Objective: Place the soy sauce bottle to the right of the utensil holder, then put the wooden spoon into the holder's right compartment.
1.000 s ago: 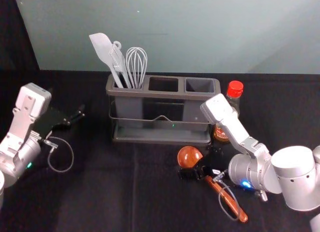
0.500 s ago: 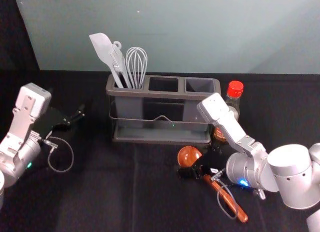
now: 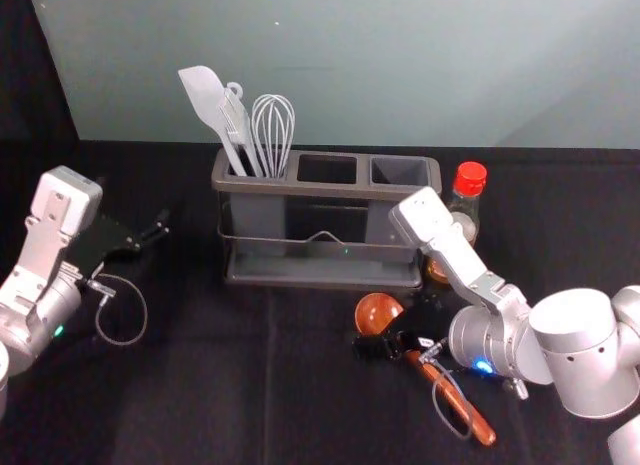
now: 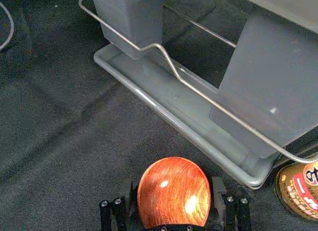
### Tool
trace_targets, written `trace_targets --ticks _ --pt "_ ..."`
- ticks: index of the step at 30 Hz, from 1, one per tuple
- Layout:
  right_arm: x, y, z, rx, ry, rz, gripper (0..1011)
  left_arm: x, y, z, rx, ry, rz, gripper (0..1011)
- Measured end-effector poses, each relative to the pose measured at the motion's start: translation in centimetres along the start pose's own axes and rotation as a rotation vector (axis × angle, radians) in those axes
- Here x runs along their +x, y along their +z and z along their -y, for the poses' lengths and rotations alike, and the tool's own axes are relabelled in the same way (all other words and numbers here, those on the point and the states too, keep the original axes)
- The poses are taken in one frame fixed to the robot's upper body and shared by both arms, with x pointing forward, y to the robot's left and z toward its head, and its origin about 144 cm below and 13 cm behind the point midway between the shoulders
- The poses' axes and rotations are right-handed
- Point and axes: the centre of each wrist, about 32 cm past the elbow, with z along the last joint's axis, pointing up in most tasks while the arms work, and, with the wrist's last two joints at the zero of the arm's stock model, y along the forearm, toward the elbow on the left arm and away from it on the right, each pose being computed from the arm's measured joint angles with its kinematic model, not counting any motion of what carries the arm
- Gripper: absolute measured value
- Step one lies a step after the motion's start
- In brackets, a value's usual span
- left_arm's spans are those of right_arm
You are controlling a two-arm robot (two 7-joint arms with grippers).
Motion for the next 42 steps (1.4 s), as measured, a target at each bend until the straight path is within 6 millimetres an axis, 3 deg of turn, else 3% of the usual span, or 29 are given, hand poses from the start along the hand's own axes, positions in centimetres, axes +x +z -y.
trace_targets --ticks 8,14,19,34,42 --pt "0.0 -0.1 0.0 0.001 -0.002 0.000 995 0.0 0.0 0.0 0.000 0.000 0.000 1005" --pt "-0.1 -0.2 0.1 0.002 -0.008 0.002 843 0.0 0.0 0.0 0.000 0.000 0.000 1005" --pt "-0.1 -0.2 0.3 0.006 -0.014 0.006 838 0.0 0.0 0.0 0.000 0.000 0.000 1005" --pt "-1.2 -0.7 5.4 0.129 -0.010 0.053 838 0.0 0.0 0.0 0.000 0.000 0.000 1005" --pt "-1.9 -3.1 8.3 0.378 -0.031 0.087 838 0.0 0.0 0.0 0.000 0.000 0.000 1005"
